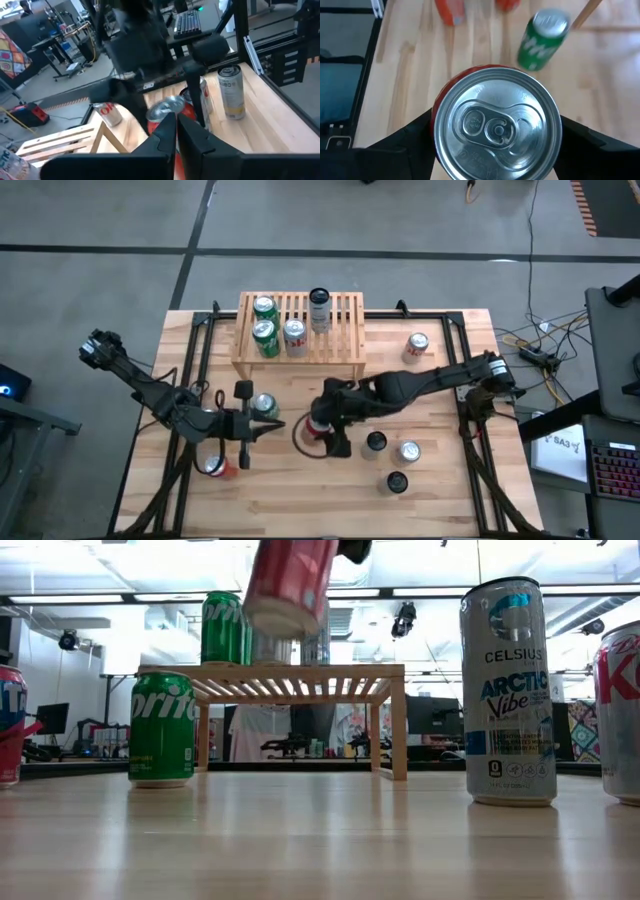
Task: Place canned beverage on shelf
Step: Put the right orange soda can on the shelf
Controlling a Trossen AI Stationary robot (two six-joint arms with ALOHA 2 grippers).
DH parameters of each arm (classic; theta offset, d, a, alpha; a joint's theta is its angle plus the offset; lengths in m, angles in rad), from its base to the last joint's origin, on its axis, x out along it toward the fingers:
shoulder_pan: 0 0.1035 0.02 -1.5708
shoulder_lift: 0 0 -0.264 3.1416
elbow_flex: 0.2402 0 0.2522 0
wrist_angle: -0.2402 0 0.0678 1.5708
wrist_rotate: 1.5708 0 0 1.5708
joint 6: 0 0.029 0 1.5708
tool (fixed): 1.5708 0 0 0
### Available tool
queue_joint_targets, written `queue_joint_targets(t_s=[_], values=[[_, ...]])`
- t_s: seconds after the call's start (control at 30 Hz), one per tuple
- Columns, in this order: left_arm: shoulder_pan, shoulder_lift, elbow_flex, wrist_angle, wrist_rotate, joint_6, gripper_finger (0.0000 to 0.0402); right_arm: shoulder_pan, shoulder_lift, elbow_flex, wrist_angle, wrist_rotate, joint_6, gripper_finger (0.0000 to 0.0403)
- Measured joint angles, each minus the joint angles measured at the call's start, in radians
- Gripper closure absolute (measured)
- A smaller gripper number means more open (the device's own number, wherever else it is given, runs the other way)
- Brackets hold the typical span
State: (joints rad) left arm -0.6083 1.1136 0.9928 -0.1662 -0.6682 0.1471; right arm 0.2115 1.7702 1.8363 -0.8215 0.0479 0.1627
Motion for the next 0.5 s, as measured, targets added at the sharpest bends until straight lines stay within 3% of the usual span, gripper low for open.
queue_joint_targets(t_s=[0.27,0.5], values=[[0.000,-0.033,0.000,0.013,-0.004,0.027,0.0401,-0.068,0.061,0.281,-0.195,0.006,-0.116,0.0119],[0.000,-0.060,0.000,-0.012,-0.005,0.040,0.0401,-0.148,0.063,0.394,-0.381,0.082,-0.123,0.0119]])
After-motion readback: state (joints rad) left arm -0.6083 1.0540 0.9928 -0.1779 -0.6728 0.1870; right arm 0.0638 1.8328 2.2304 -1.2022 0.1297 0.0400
